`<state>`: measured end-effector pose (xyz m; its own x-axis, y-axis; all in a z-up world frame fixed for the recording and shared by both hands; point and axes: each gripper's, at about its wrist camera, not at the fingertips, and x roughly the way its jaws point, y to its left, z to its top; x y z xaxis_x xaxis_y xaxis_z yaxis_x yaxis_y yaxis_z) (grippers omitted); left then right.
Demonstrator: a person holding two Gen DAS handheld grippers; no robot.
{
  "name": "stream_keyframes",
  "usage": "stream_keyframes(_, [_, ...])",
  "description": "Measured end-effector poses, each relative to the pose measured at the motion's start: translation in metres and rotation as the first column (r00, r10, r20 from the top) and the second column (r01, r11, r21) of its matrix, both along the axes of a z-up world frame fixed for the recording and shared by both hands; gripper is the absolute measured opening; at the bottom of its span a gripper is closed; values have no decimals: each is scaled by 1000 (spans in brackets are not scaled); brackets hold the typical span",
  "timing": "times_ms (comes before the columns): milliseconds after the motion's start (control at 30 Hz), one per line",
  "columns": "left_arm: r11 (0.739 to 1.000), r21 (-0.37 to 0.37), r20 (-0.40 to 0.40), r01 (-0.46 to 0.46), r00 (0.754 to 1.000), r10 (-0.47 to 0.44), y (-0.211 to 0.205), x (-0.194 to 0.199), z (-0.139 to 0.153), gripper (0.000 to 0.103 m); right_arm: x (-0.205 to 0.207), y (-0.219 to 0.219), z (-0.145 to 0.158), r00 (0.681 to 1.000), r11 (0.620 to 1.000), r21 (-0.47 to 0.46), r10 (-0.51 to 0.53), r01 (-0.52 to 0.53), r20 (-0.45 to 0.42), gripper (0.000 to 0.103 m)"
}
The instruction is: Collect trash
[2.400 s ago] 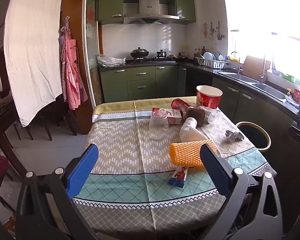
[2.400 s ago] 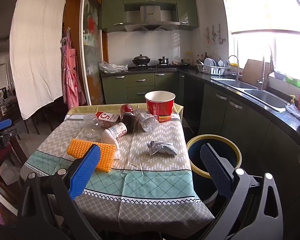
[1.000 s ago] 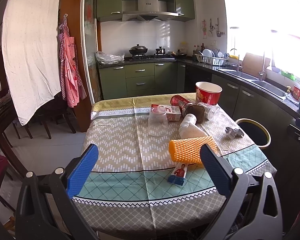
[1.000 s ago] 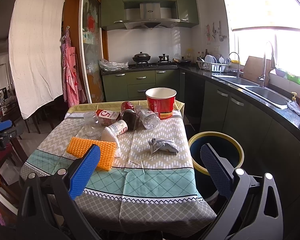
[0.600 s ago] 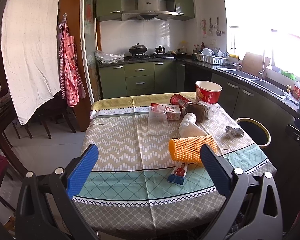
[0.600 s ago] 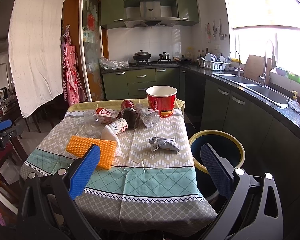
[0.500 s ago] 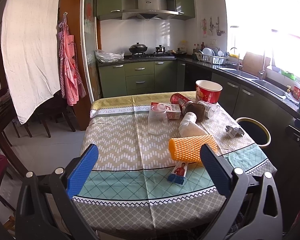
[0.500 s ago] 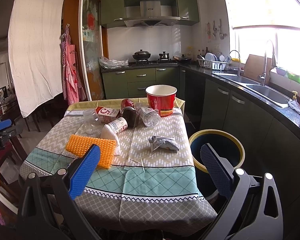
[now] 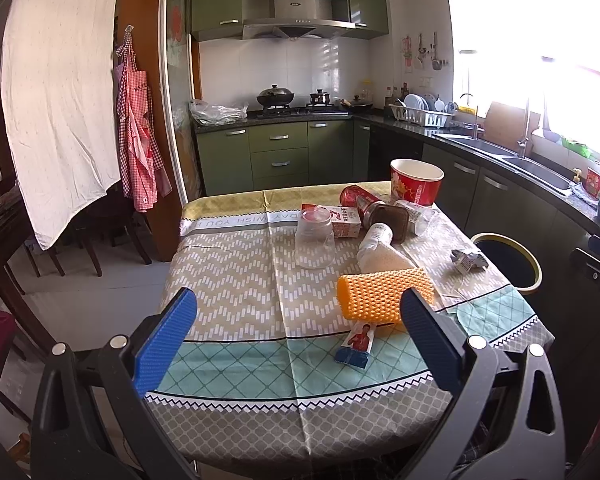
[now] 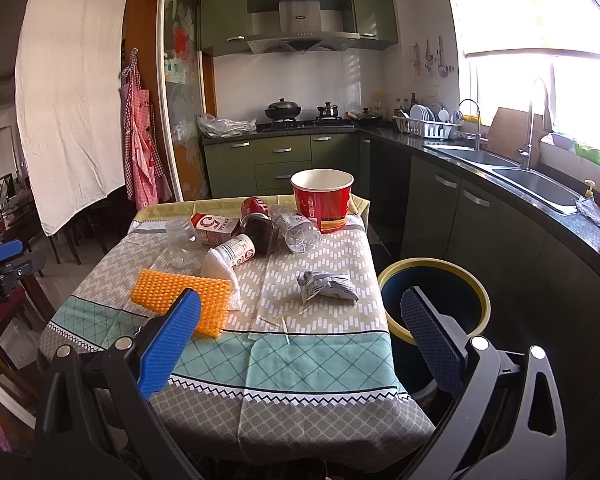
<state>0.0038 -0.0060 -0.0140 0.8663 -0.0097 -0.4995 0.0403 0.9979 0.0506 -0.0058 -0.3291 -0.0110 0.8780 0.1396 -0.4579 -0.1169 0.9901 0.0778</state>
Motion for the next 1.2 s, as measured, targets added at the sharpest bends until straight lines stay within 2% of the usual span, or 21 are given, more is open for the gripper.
stream_keyframes(333, [1000, 0, -4, 2, 1000, -2, 0, 1, 0, 97, 3, 1, -1, 1000, 1000, -6, 6, -6, -12, 99])
stream_keyframes(500, [1000, -2, -56, 21, 998, -21, 1, 17, -4, 97, 27, -3, 1, 996, 999, -35, 12, -16, -89, 99])
stream_keyframes(600, [999, -8, -125, 36, 991, -36, 4, 37, -6, 97, 52, -9, 7, 988, 998, -37, 35, -41, -150, 99])
stream_keyframes(733, [999, 6, -207, 33, 978, -31, 6, 72, -5, 97, 93, -12, 16, 965, 992, -26, 115, -124, -235, 99])
stream_keyframes(933, [999, 49, -274, 23, 962, -9, 4, 130, 3, 97, 166, -11, 28, 936, 986, -47, 137, -160, -326, 99])
stream_keyframes(1033, [1000, 27, -301, 9, 954, 0, 2, 161, 7, 97, 206, -14, 37, 924, 985, -38, 145, -169, -355, 92])
stream_keyframes(1200, [1000, 15, -368, 18, 930, -11, -7, 214, 8, 97, 281, -23, 47, 883, 986, 14, 157, -168, -442, 79])
